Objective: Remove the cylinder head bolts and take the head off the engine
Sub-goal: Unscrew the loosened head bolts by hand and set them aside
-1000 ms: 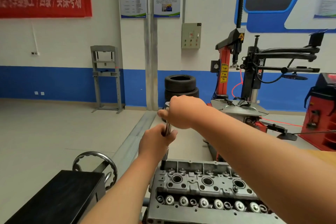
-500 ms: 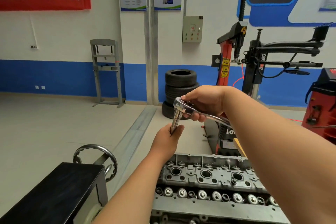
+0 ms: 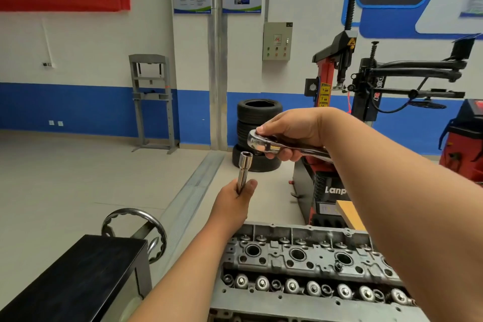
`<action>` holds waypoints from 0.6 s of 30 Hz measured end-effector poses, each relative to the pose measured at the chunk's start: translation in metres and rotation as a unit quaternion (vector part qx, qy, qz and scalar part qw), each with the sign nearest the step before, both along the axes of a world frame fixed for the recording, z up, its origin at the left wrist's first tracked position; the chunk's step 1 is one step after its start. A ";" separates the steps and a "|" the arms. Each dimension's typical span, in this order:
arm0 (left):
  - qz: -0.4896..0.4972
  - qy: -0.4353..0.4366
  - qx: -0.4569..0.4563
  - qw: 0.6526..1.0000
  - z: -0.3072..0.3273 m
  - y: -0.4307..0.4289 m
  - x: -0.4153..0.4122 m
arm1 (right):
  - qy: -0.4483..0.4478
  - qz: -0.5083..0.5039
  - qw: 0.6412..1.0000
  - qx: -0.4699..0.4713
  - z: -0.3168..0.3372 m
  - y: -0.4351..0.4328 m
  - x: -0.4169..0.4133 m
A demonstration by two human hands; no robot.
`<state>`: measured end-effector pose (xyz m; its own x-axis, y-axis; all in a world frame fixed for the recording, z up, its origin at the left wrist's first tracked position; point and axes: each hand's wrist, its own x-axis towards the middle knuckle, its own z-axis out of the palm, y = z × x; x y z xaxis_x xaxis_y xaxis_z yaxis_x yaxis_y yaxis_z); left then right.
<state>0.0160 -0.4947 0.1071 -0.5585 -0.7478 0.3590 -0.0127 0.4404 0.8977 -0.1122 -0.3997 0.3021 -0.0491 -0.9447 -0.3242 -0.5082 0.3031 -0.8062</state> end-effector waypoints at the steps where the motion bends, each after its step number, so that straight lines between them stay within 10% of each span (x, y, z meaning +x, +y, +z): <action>1: 0.004 0.001 0.002 1.000 0.001 -0.001 0.001 | 0.018 0.008 1.000 0.002 0.001 0.003 0.002; 10: 0.007 0.014 0.052 0.999 0.001 -0.003 0.008 | 0.420 0.008 0.905 0.060 -0.084 0.064 0.026; 18: 0.029 -0.015 -0.026 0.999 -0.008 0.002 0.019 | 0.516 -0.140 0.843 -0.057 -0.179 0.068 0.048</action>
<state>0.0350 -0.4922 0.0996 -0.5264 -0.7595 0.3822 -0.0654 0.4844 0.8724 -0.0647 -0.3316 0.1227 -0.4750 -0.8717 0.1203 -0.8786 0.4774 -0.0100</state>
